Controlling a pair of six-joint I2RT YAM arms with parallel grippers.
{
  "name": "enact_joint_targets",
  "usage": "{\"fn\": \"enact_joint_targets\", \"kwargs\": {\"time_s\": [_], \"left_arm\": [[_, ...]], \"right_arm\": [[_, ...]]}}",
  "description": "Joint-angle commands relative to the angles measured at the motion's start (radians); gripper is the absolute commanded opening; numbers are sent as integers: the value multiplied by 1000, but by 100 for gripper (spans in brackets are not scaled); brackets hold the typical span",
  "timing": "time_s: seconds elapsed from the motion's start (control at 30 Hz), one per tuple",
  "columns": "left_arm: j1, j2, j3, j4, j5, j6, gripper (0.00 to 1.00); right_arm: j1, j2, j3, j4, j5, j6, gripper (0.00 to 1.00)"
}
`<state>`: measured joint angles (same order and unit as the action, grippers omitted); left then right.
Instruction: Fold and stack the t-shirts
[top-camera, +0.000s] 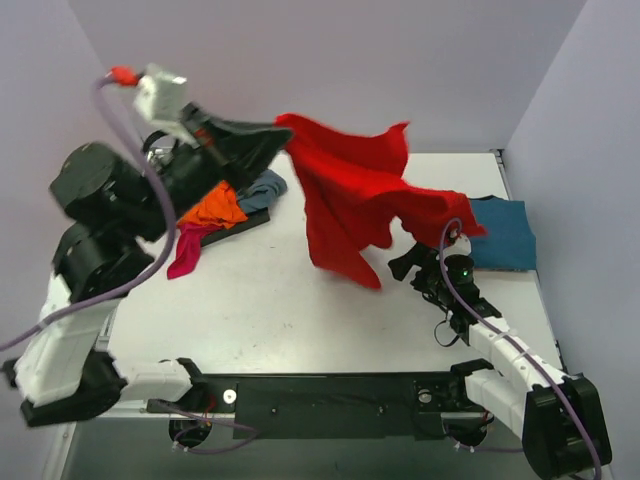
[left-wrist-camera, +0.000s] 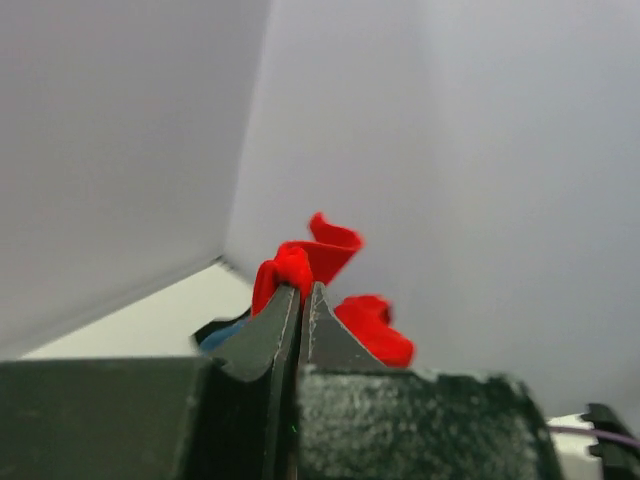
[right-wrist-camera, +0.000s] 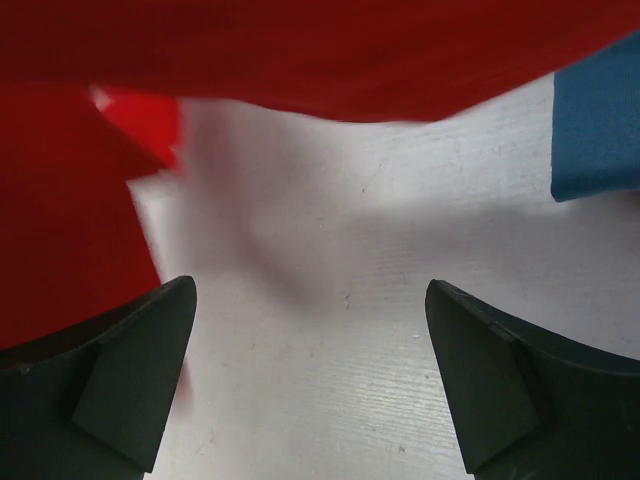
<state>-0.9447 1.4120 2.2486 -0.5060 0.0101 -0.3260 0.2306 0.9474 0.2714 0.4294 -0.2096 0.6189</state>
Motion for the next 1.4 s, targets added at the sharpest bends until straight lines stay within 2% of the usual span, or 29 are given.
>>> {"fn": "enact_joint_targets", "kwargs": {"time_s": [0.0, 0.03, 0.07, 0.13, 0.23, 0.4, 0.5, 0.53, 0.6, 0.67, 0.8, 0.97, 1.1, 1.23, 1.33, 1.37], "left_arm": [[186, -267, -476, 150, -125, -71, 0], [217, -292, -621, 162, -83, -96, 0], [268, -333, -680, 165, -64, -126, 0], [299, -361, -884, 150, -47, -143, 0], [302, -351, -1013, 129, -78, -130, 0], [302, -269, -1185, 204, -78, -124, 0], [305, -175, -1155, 134, -133, -108, 75], [308, -153, -1121, 106, -198, -113, 81], [343, -79, -1066, 44, -245, -117, 81], [408, -12, -1034, 31, -211, -136, 80], [480, 113, -1020, 102, -150, -162, 76], [538, 296, -946, 86, -134, -171, 72], [575, 390, -943, 182, -29, -174, 71], [604, 513, -853, 199, -61, -191, 70], [656, 614, -796, 270, -48, -202, 67], [661, 639, -740, 277, -86, -191, 67]], "right_arm": [[6, -50, 17, 17, 26, -18, 93], [6, -53, 15, 17, 26, -18, 93], [6, -56, 15, 17, 27, -19, 93], [7, -61, 11, 22, 27, -27, 93], [7, -56, 15, 28, 18, -38, 93], [10, -26, 25, 34, -14, -53, 93], [30, 7, 20, 78, -60, -67, 93], [41, 19, 29, 83, -66, -68, 93], [64, 51, 52, 75, -68, -80, 93], [87, 74, 71, 74, -63, -88, 92], [104, 83, 71, 75, -53, -88, 91], [105, 76, 69, 68, -36, -91, 91], [107, 71, 65, 69, -28, -93, 91], [107, 85, 71, 75, -27, -93, 91], [107, 88, 68, 78, -25, -91, 91], [108, 88, 66, 80, -25, -91, 91]]}}
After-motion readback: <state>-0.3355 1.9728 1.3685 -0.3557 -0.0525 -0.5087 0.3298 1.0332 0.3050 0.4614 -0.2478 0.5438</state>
